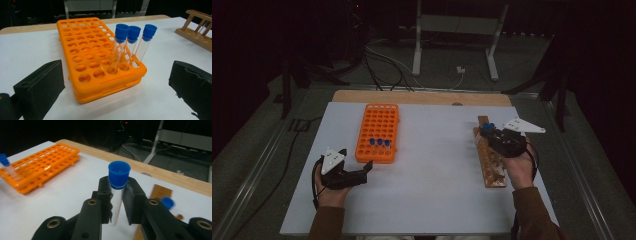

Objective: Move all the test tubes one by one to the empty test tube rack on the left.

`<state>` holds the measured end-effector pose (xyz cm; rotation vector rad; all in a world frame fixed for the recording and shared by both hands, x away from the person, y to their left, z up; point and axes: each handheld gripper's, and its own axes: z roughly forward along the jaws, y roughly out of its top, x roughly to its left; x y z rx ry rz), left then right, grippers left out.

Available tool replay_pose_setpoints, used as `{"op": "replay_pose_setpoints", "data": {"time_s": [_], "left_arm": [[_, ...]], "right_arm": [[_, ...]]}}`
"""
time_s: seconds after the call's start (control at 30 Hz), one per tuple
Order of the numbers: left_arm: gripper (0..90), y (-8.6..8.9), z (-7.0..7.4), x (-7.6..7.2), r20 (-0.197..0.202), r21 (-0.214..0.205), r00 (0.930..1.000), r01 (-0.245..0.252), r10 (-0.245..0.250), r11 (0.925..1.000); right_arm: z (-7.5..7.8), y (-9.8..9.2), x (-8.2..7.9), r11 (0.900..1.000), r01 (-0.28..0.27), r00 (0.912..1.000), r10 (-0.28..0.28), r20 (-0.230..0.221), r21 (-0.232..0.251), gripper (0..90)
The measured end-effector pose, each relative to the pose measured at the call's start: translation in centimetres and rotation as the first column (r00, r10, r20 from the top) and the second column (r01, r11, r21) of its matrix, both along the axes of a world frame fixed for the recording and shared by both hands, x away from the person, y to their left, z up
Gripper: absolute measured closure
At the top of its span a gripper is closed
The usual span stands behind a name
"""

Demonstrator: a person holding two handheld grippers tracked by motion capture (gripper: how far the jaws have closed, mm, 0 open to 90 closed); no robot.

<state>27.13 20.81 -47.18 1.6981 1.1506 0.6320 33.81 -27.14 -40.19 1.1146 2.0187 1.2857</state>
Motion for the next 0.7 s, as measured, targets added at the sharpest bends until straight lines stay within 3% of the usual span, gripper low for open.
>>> {"op": "replay_pose_setpoints", "data": {"time_s": [0.37,0.7], "left_arm": [[0.8,-0.1,0.1,-0.1,0.004,0.004,1.0,0.003,-0.003,1.0],[0.7,-0.3,0.2,-0.1,0.01,0.005,0.9999,0.01,-0.01,0.9999]], "right_arm": [[-0.2,3.6,-0.2,0.9956,-0.093,0.9956,0.093,-0.011,-0.003,76.8],[-0.4,6.8,-0.5,0.9859,-0.167,0.9858,0.167,-0.017,0.007,76.8]]}}
